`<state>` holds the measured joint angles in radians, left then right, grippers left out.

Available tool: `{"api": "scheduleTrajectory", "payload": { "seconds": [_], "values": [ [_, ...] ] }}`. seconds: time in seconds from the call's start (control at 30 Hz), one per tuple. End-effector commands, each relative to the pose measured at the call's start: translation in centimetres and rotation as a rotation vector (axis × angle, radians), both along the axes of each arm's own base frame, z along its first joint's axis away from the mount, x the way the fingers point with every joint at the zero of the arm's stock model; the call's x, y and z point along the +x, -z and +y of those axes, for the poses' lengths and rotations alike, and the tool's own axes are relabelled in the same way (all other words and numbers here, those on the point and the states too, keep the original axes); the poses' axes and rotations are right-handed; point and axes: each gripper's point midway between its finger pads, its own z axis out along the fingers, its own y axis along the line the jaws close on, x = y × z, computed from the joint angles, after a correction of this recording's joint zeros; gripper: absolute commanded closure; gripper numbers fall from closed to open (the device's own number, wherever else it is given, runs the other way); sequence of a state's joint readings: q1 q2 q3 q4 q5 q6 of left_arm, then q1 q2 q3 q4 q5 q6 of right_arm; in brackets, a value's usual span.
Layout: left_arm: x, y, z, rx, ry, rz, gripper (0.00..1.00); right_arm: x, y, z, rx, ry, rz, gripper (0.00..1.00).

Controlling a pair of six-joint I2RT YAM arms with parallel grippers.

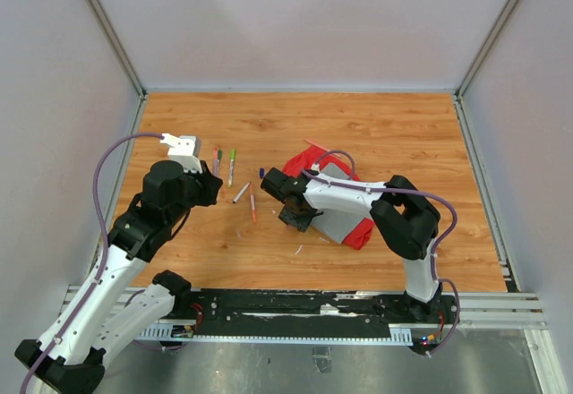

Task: Insert the pens into the pen caps
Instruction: Insert the pen cap onto the pen.

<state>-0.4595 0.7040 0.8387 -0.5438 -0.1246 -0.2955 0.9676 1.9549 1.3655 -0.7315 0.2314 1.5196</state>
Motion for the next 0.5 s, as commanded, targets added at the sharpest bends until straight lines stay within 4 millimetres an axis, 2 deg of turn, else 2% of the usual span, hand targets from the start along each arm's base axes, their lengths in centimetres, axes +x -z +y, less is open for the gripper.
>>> {"api": "scheduleTrajectory", "payload": {
  "seconds": [0.0, 0.37, 0.47],
  "values": [
    [0.35, -0.41, -0.15, -0.006, 0.010, -0.029, 0.99, 0.44, 0.30, -1.01, -0.047, 0.020, 0.009, 0.62],
    [0.42, -0.28, -0.05, -0.003, 0.002, -0.026, 1.00, 0.48, 0.37, -1.35, -0.074, -0.045, 0.000, 0.98],
    [0.39, -0.31, 0.00, -0.003, 0.001, -0.027, 1.00, 0.53, -0.27, -1.44, -0.082, -0.088, -0.020, 0.99]
  ]
}}
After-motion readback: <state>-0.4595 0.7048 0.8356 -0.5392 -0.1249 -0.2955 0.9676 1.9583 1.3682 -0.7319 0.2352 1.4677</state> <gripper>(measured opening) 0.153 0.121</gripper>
